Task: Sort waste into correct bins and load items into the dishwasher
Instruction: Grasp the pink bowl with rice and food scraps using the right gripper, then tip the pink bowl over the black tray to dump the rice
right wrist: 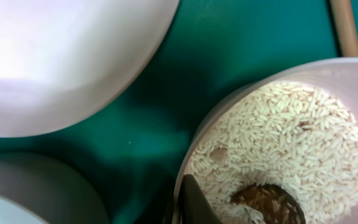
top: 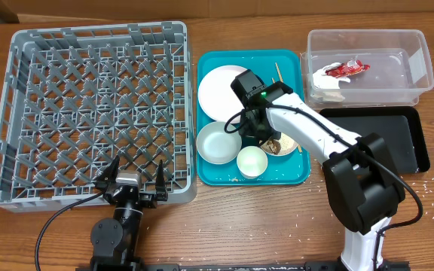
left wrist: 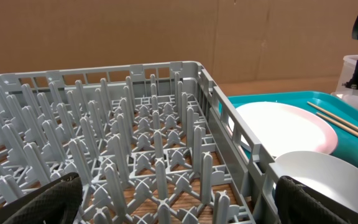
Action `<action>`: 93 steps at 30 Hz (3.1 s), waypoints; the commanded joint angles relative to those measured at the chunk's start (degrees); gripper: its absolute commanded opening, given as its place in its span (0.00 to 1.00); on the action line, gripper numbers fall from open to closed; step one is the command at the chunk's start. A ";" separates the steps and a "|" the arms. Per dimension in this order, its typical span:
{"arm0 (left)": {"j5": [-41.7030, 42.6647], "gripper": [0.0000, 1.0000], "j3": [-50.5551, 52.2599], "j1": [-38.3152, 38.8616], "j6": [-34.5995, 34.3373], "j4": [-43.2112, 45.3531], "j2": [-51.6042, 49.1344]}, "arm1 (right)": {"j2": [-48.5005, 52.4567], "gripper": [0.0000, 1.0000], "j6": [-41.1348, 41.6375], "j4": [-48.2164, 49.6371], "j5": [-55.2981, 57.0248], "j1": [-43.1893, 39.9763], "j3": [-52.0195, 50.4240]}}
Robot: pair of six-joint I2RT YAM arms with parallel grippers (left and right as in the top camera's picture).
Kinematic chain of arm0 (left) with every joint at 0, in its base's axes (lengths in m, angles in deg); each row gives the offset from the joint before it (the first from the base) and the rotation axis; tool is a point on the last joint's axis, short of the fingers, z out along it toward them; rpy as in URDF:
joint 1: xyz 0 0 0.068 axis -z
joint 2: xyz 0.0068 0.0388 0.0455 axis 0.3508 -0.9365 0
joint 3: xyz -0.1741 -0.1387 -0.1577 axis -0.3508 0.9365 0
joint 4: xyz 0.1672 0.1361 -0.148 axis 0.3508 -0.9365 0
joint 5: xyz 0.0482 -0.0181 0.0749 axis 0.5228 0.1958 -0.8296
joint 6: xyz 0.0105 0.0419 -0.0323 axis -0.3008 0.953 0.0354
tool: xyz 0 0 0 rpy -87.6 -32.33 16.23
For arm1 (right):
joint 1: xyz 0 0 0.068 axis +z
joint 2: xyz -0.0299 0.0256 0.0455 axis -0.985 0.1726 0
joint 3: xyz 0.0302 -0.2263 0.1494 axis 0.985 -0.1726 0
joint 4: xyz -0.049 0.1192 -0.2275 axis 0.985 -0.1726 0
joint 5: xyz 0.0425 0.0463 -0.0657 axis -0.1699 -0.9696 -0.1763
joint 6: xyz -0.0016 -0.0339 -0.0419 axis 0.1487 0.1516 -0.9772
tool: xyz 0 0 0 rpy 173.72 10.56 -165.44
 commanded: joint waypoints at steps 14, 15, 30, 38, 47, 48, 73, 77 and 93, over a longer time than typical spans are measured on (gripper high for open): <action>-0.17 1.00 0.33 -0.35 1.09 0.07 0.11 | -8.66 0.04 -8.68 -23.39 -2.21 -6.01 28.39; -0.17 1.00 0.33 -0.35 1.09 0.07 0.11 | -9.90 0.04 -9.70 -23.89 -3.61 -7.41 28.44; -0.17 1.00 0.33 -0.35 1.09 0.04 0.11 | -15.63 0.04 -42.69 -33.55 -39.10 -41.24 21.64; -0.17 1.00 0.33 -0.35 1.09 0.07 0.11 | -15.54 0.04 -51.82 -23.78 -58.36 -53.18 4.13; -0.17 1.00 0.33 -0.35 1.09 0.07 0.11 | -14.34 0.04 -52.63 -6.03 -74.88 -60.08 -15.12; -0.17 1.00 0.33 -0.35 1.09 0.07 0.11 | -13.94 0.04 -52.61 -4.44 -76.70 -60.67 -16.76; -0.17 1.00 0.33 -0.35 1.09 0.07 0.11 | -12.41 0.04 -22.53 9.81 -95.17 -68.98 -23.82; -0.17 1.00 0.33 -0.35 1.09 0.04 0.11 | -12.41 0.04 -17.77 11.89 -95.17 -68.98 -23.80; -0.17 1.00 0.33 -0.35 1.09 0.07 0.11 | -18.05 0.04 -25.05 11.52 -86.82 -65.90 -23.26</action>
